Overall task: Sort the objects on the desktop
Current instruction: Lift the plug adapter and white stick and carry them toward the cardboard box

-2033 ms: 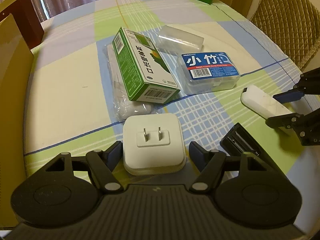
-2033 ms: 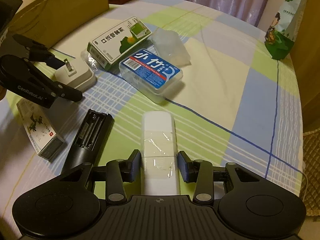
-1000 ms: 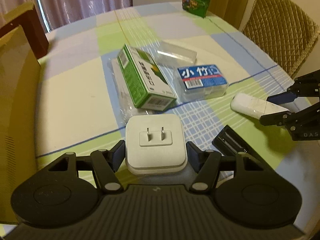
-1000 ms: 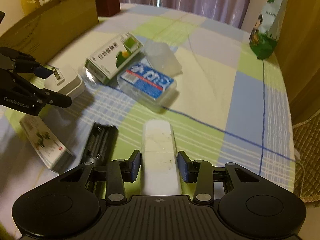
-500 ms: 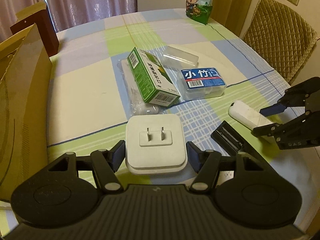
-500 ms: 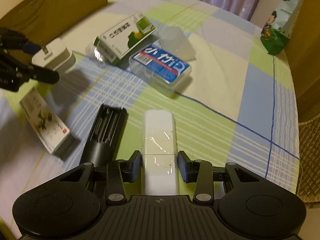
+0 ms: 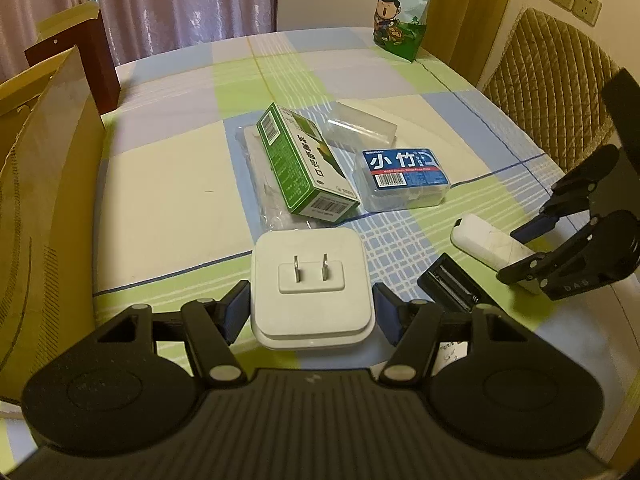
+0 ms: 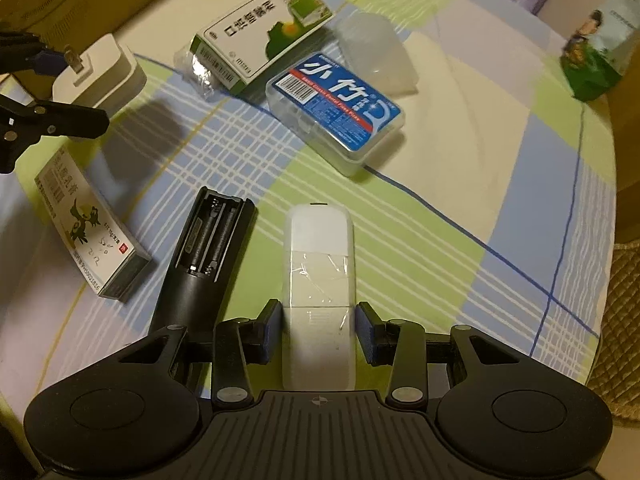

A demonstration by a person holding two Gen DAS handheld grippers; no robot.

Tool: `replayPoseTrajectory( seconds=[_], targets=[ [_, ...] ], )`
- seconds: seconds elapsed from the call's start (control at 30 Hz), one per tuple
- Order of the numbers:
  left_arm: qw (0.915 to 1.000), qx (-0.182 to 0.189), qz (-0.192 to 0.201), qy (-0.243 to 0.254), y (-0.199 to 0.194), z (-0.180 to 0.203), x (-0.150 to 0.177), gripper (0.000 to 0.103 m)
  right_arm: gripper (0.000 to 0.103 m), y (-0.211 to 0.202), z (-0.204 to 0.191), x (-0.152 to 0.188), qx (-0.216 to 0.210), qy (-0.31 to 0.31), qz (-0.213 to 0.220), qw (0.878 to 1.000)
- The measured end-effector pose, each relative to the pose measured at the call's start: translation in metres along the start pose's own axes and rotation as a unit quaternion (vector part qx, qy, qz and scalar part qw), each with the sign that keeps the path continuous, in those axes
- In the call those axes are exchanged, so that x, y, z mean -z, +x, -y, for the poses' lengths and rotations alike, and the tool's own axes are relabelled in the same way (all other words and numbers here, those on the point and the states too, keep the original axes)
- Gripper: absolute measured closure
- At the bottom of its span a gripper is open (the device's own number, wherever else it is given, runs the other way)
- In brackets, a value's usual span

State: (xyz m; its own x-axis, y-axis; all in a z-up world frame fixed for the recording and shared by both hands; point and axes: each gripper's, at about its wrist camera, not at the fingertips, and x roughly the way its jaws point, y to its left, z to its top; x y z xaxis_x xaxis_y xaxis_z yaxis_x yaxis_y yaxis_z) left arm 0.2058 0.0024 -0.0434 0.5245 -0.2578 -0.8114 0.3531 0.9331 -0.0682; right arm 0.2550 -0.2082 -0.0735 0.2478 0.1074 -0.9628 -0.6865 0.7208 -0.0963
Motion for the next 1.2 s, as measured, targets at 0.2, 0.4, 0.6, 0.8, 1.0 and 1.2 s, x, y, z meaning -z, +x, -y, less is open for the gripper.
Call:
replayPoseTrajectory(
  seconds=[0.2,0.4,0.6,0.8,1.0,1.2],
  targets=[
    [0.9999,0.001,0.010,-0.006,-0.007,-0.003,-0.001,0.043,0.065,-0.009,-0.004,-0.001,0.003,-0.008,0.009,1.000],
    [0.9997,-0.002,0.023,-0.004,-0.017,-0.006,-0.005,0.043,0.065,-0.031,-0.012,-0.005,-0.003,-0.003,0.040,0.999],
    [0.9992,-0.009,0.038,-0.001,-0.035,-0.010,-0.010,0.043,0.065,-0.052,-0.022,-0.021,-0.004,-0.011,0.068,0.998],
    [0.9983,-0.023,0.054,0.001,-0.057,-0.017,-0.014,0.043,0.065,-0.068,-0.035,-0.042,-0.008,-0.028,0.094,0.995],
    [0.9969,-0.036,0.069,0.004,-0.080,-0.025,-0.018,0.043,0.065,-0.079,-0.049,-0.061,-0.013,-0.050,0.116,0.992],
    [0.9946,-0.057,0.087,0.000,-0.106,-0.042,-0.022,0.043,0.065,-0.093,-0.065,-0.085,-0.024,-0.071,0.143,0.987]
  ],
)
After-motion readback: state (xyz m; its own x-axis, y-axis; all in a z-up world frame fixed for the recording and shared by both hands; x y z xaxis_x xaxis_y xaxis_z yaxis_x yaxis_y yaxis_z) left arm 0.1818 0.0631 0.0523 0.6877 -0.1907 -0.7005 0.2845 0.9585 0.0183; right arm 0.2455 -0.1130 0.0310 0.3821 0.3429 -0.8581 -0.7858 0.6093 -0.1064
